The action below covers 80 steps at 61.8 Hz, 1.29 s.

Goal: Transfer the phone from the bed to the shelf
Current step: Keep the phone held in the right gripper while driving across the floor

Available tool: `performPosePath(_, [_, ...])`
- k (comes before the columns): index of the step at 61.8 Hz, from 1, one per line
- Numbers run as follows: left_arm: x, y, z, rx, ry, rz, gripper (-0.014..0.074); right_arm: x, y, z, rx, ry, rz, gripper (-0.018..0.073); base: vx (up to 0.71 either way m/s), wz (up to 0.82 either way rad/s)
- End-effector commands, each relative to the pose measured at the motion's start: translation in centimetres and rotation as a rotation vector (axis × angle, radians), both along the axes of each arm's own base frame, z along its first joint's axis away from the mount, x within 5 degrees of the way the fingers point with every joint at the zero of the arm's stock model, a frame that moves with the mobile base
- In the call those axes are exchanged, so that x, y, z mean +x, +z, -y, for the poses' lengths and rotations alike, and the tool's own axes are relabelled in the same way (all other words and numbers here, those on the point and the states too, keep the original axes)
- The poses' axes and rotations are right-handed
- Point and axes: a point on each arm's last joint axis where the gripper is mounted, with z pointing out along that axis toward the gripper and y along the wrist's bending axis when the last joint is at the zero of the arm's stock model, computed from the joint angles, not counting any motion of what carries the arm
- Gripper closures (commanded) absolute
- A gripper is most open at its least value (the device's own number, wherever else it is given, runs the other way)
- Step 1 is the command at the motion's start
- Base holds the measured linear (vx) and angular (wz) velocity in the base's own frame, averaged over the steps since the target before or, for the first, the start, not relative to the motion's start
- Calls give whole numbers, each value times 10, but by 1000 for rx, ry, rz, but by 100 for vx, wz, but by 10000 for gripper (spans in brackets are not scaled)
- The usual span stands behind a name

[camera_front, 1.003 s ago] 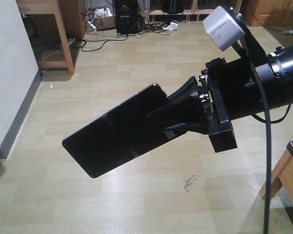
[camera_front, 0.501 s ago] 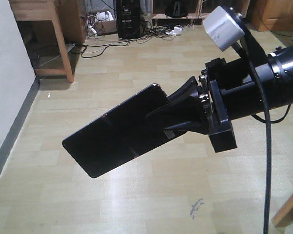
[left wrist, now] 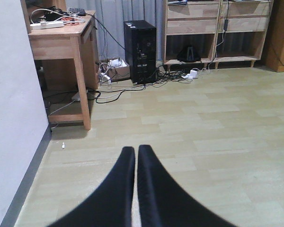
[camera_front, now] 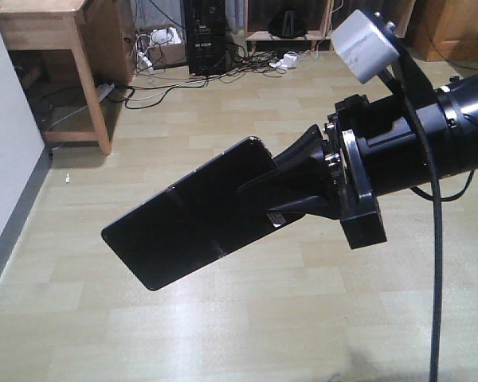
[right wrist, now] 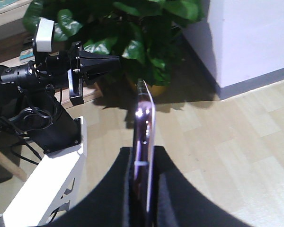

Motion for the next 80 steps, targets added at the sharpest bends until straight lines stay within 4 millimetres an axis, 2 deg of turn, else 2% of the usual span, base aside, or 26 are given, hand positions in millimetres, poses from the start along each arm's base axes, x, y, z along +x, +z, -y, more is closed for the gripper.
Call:
performPosePath(1, [0, 6, -1, -9, 6, 72, 596, -14, 22, 0, 94, 52, 12, 564, 33, -5])
performPosePath(80, [0, 6, -1, -9, 6, 72, 596, -14, 22, 0, 96, 52, 12, 564, 32, -16])
